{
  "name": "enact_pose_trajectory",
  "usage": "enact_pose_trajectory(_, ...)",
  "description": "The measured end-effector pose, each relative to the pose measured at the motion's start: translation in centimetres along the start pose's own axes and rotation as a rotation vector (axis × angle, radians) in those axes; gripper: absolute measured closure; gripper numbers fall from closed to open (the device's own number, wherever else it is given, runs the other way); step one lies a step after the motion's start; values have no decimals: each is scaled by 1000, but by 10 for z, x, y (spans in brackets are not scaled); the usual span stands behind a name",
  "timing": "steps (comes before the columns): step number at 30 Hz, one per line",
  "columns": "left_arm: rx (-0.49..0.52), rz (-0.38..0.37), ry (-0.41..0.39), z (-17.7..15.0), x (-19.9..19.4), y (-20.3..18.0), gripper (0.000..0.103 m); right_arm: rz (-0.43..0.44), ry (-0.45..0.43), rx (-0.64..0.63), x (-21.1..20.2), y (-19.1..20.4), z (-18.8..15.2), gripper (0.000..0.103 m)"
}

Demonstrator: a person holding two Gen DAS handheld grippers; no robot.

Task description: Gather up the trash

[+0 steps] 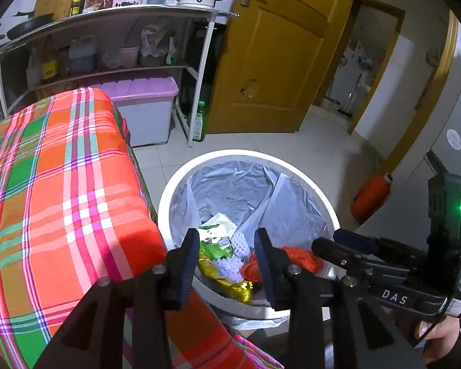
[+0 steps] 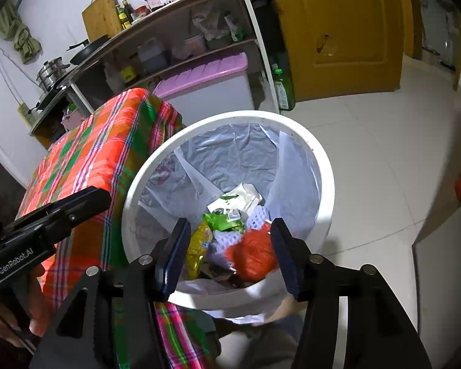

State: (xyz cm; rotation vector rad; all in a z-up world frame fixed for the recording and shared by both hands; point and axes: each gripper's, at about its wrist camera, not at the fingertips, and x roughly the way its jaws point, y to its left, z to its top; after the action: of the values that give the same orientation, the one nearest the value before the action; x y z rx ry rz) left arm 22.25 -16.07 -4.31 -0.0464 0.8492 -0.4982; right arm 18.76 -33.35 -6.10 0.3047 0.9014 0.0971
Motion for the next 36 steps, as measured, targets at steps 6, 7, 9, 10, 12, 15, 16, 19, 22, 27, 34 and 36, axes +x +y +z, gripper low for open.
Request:
enact_pose_trajectory(6,4,8,-46,-5,-27,-3,66,5,-44,-14,-24,4,-3,48)
enact_pose_trajectory(7,6,9,-53,-6,-32,-5,66,6,-51,-19,-28,6,-4,48)
enact_pose_trajectory(9,8,9,-70,-8,-44,-6,66,8,-74,-29,-40,11,-5,48)
enact_pose_trajectory(10,11,10,-81,-10,-51,-7,66,12,-86,-34,-47,15,-7,48)
enact_pose_trajectory(12,16,18,-103,-15,-65,-9,66,17,-108,-50,-61,23,-10,48)
enact_pose_trajectory(15,19,25,-135,-21,-88,-11,64,23,-133,-72,-77,35,-15,48)
enact_pose_trajectory(16,19,30,-143,-23,-94,-12,63,26,-141,-81,-83,40,-18,48)
enact_pose_trajectory(19,15,42,-173,-31,-117,-12,62,28,-162,-111,-96,52,-27,48)
enact_pose_trajectory(22,11,65,-194,-39,-135,-10,62,37,-175,-143,-108,65,-38,48)
enact_pose_trajectory(27,-7,115,-224,-59,-162,-6,61,41,-195,-202,-121,85,-54,48)
enact_pose_trajectory(34,-21,180,-257,-90,-194,0,61,45,-222,-251,-135,102,-76,48)
enact_pose_trajectory(36,-24,192,-259,-98,-200,1,61,51,-232,-259,-140,106,-82,48)
